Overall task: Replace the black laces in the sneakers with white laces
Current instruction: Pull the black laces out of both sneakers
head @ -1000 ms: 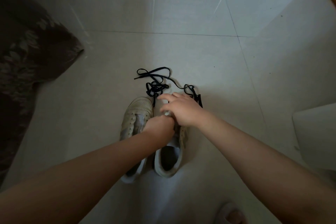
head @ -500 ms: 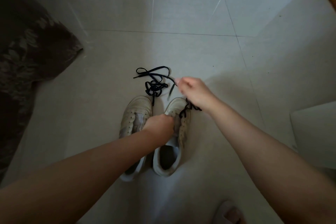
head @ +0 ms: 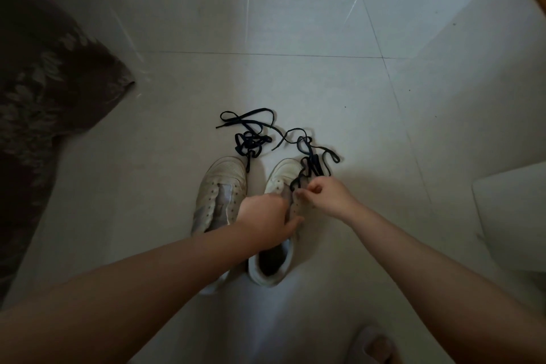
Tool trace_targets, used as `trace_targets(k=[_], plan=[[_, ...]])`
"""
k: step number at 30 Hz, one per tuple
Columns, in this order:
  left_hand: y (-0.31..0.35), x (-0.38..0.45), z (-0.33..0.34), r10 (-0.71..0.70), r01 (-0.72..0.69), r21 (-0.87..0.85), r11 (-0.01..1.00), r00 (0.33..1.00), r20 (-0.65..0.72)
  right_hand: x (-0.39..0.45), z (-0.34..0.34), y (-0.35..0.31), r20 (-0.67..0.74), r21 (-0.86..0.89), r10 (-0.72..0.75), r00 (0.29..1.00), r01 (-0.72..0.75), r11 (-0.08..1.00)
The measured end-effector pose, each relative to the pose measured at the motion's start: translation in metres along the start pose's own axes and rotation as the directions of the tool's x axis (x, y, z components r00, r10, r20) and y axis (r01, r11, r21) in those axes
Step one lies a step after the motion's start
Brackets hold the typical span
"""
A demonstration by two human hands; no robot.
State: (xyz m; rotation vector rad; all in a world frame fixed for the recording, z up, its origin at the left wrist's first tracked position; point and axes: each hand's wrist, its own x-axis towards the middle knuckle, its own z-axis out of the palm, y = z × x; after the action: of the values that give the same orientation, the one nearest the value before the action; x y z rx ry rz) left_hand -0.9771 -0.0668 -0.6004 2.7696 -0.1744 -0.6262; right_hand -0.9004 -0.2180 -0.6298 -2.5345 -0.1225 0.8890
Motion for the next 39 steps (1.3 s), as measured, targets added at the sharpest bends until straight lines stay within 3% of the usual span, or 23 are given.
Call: trace_targets(k=[7, 11, 15, 18, 20, 22, 24, 26, 28, 31, 35, 39], plan=[[0.000, 0.007, 0.001, 0.002, -0.002, -0.054, 0.999, 1.000, -0.005, -0.002, 0.017, -0.012, -0.108, 0.290, 0.124, 0.986, -0.088, 0.953], [0.003, 0.012, 0.004, -0.076, 0.074, -0.133, 0.988, 0.997, -0.010, 0.000, 0.022, -0.013, -0.140, 0.334, 0.179, 0.974, -0.124, 0.935], [0.007, 0.032, -0.004, -0.207, 0.210, -0.077, 0.975, 0.977, 0.044, 0.002, 0.021, -0.015, -0.102, 0.378, 0.128, 0.986, -0.081, 0.922], [0.002, 0.039, 0.002, -0.261, 0.271, -0.168, 0.948, 0.962, 0.077, 0.000, 0.022, -0.015, -0.016, 0.414, 0.109, 0.994, -0.092, 0.906], [-0.004, 0.037, 0.006, -0.290, 0.298, -0.280, 0.912, 0.954, 0.073, -0.004, 0.012, -0.016, 0.008, 0.603, 0.169, 0.986, -0.139, 0.785], [-0.008, 0.034, 0.008, -0.306, 0.301, -0.333, 0.893, 0.951, 0.040, -0.006, -0.010, -0.009, 0.020, 0.852, 0.350, 0.937, -0.199, 0.485], [-0.011, 0.032, 0.008, -0.301, 0.286, -0.337, 0.897, 0.954, 0.008, -0.005, -0.037, 0.012, -0.001, 0.968, 0.520, 0.854, -0.130, 0.216], [-0.010, 0.031, 0.007, -0.277, 0.267, -0.312, 0.912, 0.961, 0.014, -0.005, -0.048, 0.030, -0.014, 0.984, 0.627, 0.779, -0.100, 0.147], [-0.010, 0.030, 0.008, -0.261, 0.256, -0.291, 0.922, 0.965, 0.020, -0.006, -0.038, 0.035, 0.016, 0.965, 0.658, 0.753, -0.183, 0.186], [-0.011, 0.030, 0.009, -0.258, 0.249, -0.283, 0.926, 0.966, 0.004, -0.009, -0.009, 0.023, 0.080, 0.883, 0.583, 0.809, -0.329, 0.335], [-0.012, 0.031, 0.010, -0.259, 0.251, -0.270, 0.930, 0.966, 0.006, -0.013, 0.020, -0.002, 0.000, 0.627, 0.339, 0.941, -0.264, 0.733], [-0.013, 0.030, 0.010, -0.256, 0.250, -0.272, 0.929, 0.967, 0.015, -0.010, 0.028, -0.023, 0.028, 0.631, 0.202, 0.979, -0.174, 0.756]])
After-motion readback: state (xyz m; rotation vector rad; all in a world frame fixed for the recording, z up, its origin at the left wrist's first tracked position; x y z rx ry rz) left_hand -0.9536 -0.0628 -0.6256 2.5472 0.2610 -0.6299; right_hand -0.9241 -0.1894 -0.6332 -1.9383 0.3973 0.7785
